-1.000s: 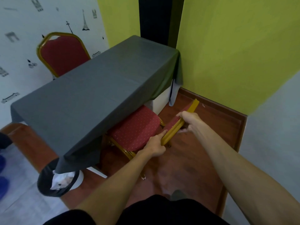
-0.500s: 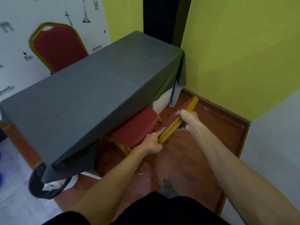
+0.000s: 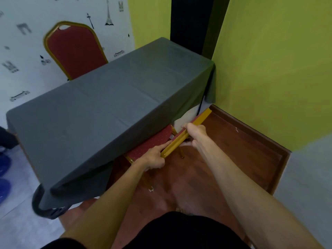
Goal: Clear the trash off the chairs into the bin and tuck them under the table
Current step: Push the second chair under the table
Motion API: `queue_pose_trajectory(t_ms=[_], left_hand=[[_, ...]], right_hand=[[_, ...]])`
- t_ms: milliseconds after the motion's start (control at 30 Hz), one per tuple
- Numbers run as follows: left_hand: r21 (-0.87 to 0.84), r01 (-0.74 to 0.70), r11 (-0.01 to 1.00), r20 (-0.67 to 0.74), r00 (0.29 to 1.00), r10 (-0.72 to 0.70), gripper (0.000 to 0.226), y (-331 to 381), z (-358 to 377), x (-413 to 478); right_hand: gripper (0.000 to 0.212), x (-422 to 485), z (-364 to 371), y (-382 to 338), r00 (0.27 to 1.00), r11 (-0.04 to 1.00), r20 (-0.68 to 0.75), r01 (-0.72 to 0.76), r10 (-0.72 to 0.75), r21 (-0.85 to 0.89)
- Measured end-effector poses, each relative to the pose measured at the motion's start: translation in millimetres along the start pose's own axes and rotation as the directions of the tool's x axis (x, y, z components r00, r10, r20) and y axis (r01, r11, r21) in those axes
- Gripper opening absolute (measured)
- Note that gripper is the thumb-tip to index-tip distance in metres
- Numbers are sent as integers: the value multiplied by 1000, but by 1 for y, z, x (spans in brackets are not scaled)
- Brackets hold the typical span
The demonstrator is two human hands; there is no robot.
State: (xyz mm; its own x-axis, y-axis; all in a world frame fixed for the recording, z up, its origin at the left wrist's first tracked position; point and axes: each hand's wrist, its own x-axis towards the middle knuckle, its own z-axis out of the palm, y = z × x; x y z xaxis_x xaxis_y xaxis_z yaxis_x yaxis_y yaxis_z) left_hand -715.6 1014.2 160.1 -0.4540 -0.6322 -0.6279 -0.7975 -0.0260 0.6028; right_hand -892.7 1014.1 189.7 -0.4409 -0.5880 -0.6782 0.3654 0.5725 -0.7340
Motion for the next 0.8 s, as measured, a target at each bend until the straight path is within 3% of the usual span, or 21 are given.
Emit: queue_pose_trajectory(t_ms=[300,633,800], left_hand=[[-47,21,999,-43,999,-23,101,-2,1,-3],[-132,23,991,-76,997,-34,96,-7,7,-6],[-127,-23,992,-45,999,17,94,-11,5,-5]], right_hand=[[32,5,-1,4,997,1000,81,-20,20,3],[19,6,3,15,996,1000,81,-24,23,7],[26,0,4,18,1000,1000,31,2,-3,31]])
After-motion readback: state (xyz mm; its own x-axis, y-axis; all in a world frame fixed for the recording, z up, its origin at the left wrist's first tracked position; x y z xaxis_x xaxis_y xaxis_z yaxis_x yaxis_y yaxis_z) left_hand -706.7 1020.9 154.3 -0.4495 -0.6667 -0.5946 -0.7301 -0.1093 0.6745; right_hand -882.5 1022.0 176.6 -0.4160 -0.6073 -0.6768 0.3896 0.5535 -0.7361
